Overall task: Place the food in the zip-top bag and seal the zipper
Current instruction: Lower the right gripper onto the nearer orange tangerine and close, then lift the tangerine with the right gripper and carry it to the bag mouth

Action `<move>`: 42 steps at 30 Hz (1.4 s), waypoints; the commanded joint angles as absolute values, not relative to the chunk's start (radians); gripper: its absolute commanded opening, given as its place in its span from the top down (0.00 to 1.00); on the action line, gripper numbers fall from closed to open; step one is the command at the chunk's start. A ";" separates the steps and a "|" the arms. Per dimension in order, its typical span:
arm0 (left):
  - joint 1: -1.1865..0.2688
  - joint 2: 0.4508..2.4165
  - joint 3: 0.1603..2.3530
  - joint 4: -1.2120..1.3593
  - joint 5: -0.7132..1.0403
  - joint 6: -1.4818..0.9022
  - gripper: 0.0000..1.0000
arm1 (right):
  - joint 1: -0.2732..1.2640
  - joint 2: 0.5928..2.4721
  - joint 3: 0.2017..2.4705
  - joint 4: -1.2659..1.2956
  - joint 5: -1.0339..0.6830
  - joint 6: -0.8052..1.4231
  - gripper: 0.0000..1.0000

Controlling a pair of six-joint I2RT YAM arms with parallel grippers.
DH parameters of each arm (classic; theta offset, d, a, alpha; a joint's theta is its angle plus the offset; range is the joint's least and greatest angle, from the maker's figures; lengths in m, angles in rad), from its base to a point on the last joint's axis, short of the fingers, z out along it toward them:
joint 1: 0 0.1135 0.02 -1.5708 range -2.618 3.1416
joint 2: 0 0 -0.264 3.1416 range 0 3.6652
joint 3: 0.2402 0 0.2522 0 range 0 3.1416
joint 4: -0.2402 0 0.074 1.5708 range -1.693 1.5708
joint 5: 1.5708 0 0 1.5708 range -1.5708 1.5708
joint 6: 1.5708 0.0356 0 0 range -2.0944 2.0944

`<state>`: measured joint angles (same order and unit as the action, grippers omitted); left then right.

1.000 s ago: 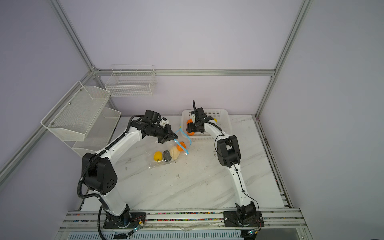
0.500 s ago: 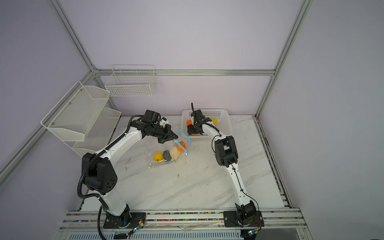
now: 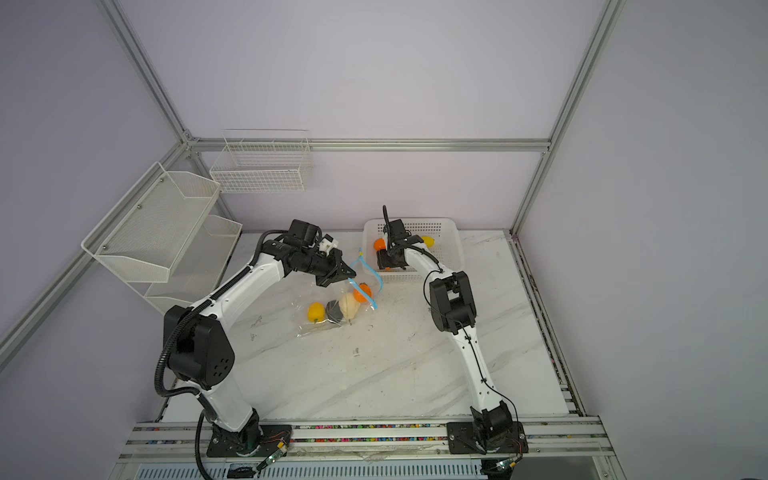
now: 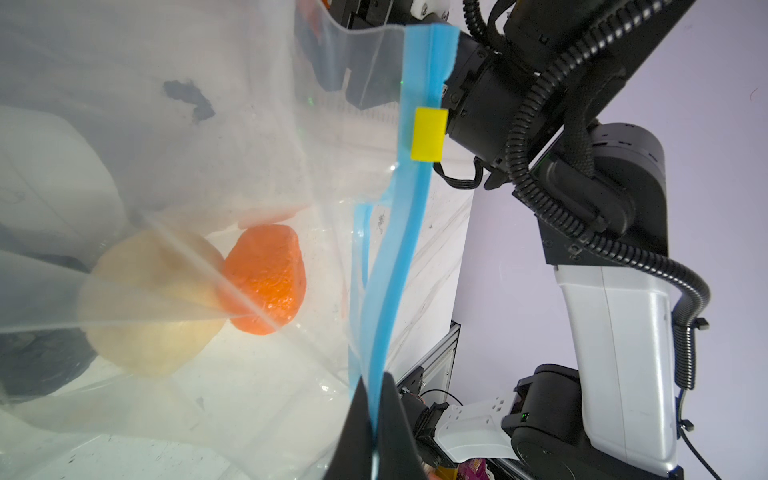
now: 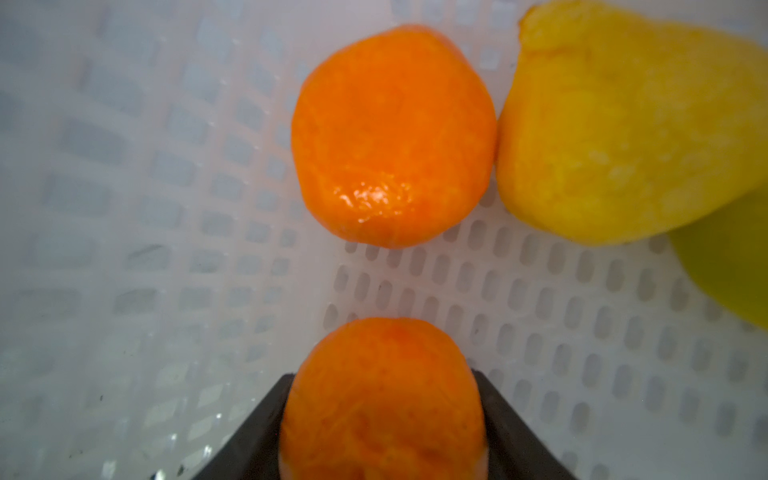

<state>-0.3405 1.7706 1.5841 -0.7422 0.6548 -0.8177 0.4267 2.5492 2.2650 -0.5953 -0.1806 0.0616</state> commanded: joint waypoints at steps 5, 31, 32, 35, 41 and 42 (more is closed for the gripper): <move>-0.333 1.755 1.569 -0.737 0.673 -0.797 1.00 | 0.432 2.493 2.241 -0.612 -0.170 0.059 0.40; -0.334 1.749 1.562 -0.737 0.670 -0.798 1.00 | 0.421 2.429 2.197 -0.594 -0.139 0.057 0.44; -0.334 1.749 1.561 -0.736 0.670 -0.797 1.00 | 0.420 2.427 2.195 -0.594 -0.138 0.056 0.44; -0.334 1.748 1.561 -0.737 0.670 -0.797 1.00 | 0.418 2.419 2.193 -0.594 -0.135 0.056 0.44; -0.334 1.747 1.560 -0.738 0.669 -0.797 1.00 | 0.416 2.384 2.169 -0.580 -0.129 0.049 0.44; -0.334 1.747 1.560 -0.736 0.670 -0.798 1.00 | 0.417 2.377 2.161 -0.576 -0.127 0.050 0.44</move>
